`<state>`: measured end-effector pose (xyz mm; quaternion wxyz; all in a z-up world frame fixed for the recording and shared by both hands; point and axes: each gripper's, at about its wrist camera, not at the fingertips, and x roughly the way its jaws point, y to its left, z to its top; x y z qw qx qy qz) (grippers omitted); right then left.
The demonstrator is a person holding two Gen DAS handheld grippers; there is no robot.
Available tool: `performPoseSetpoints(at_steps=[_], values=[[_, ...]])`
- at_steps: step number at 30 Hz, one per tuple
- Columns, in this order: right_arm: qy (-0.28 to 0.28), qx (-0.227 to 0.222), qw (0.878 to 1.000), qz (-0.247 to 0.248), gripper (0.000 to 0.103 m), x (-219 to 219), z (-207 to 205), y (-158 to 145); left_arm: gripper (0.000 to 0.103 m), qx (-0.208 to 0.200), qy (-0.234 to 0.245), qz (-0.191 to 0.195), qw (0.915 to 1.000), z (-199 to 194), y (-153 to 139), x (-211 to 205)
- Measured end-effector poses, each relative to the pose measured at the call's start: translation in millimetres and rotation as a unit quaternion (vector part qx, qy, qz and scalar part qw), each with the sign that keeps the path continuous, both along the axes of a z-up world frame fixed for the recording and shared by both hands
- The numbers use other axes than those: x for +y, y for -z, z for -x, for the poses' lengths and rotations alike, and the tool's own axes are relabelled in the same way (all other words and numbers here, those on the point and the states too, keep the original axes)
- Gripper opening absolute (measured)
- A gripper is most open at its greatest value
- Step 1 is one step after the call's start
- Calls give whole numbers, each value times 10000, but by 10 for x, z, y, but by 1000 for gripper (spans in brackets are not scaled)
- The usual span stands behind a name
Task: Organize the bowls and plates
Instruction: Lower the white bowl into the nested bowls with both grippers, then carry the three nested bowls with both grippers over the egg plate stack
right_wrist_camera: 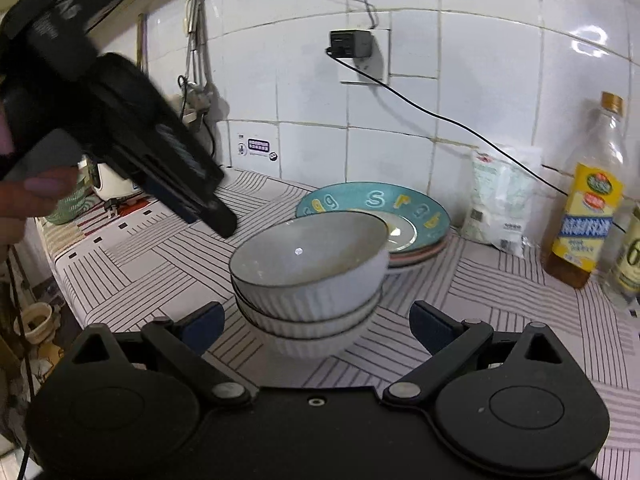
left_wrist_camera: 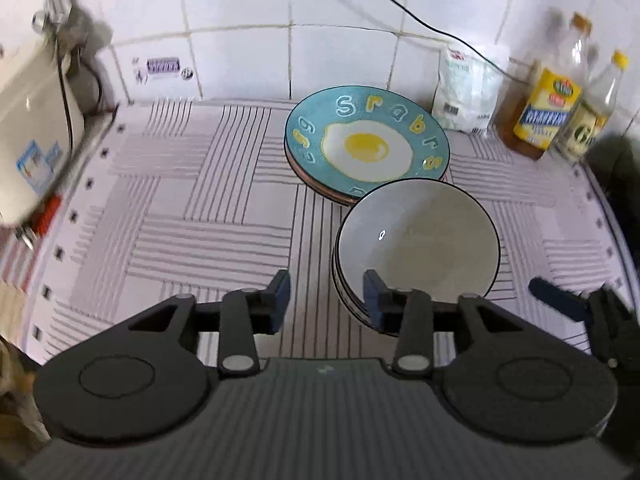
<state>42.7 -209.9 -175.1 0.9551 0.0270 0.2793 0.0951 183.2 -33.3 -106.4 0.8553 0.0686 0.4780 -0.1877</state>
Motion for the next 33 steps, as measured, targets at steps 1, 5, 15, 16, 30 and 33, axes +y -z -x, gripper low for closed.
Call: performPoseSetpoints(at_steps=[1, 5, 15, 16, 30, 33], values=[[30, 15, 10000, -62, 101, -24, 9, 22, 42, 75, -69, 150, 9998, -11, 24, 58], [51, 69, 9989, -468, 101, -114, 8, 142, 49, 308, -280, 531, 9977, -36, 144, 205], [84, 338, 9973, -650, 101, -81, -204, 486, 72, 1085, -681, 1510, 9802, -241, 612, 385], [43, 405, 9972, -632, 101, -53, -243, 512, 72, 1175, -693, 1584, 9779, -267, 668, 381], [-265, 404, 9974, -535, 103, 112, -616, 662, 46, 1390, -741, 1887, 9693, -412, 1043, 241], [-358, 400, 9970, -562, 103, 85, -661, 676, 46, 1467, -889, 2124, 9620, -429, 1108, 280]])
